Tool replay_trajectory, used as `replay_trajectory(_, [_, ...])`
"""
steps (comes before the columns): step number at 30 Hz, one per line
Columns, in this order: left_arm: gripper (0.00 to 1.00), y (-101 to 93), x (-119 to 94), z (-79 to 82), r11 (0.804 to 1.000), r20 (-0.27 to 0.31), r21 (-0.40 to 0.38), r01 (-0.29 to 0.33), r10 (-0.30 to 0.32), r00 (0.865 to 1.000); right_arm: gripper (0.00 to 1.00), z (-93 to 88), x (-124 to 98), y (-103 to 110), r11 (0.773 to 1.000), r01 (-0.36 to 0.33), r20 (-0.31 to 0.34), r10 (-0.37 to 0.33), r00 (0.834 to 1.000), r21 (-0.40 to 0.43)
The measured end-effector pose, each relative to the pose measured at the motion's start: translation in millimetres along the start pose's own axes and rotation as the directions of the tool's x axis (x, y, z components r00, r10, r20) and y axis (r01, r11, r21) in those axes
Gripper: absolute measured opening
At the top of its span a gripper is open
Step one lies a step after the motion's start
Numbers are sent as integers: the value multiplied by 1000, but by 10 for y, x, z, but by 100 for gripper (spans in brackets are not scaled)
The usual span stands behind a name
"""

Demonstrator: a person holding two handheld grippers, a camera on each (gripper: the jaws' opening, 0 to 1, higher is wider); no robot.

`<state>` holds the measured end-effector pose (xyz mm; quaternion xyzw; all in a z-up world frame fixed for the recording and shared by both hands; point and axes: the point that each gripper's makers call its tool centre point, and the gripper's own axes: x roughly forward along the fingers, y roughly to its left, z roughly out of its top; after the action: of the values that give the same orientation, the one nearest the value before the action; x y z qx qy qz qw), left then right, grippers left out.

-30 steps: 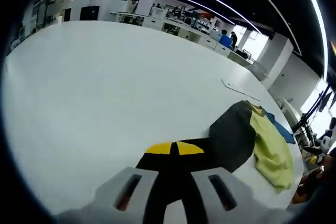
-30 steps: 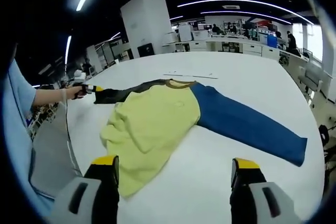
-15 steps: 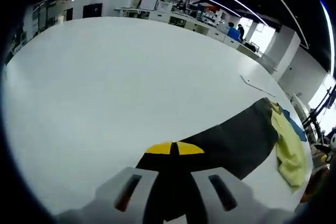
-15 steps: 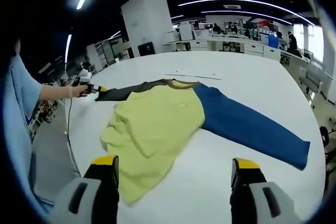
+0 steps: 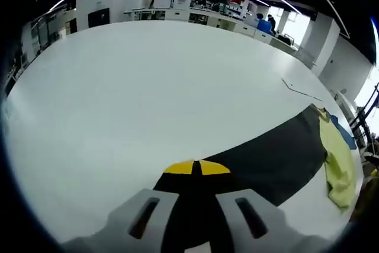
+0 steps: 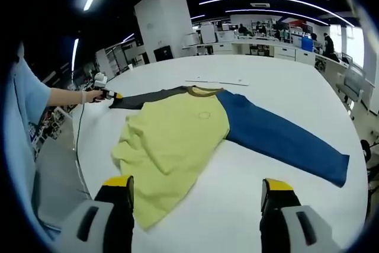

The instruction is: Fold the garment on the visible template until the final outline fits inside the template.

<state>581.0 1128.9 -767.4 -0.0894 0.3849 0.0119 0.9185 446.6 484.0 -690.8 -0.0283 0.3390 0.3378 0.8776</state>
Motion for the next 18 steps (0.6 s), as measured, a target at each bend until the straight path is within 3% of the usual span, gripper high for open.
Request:
replay_trajectory(10, [0,-12,-85,-89,1000,-32,15,-10,11,999,99,9,9,-61,1000,28,11,-28,1000,-11])
replay_trajectory(16, [0,-61,-151,-42,998,0,57,32,-32,999,100,-16,4,-86,1000,29,9,-29,1000,-6])
replay_trajectory(18, [6,-121,-183,-15,995,15,79,59,-60,998,100,-8,3,-97,1000,30,14,-30,999,0])
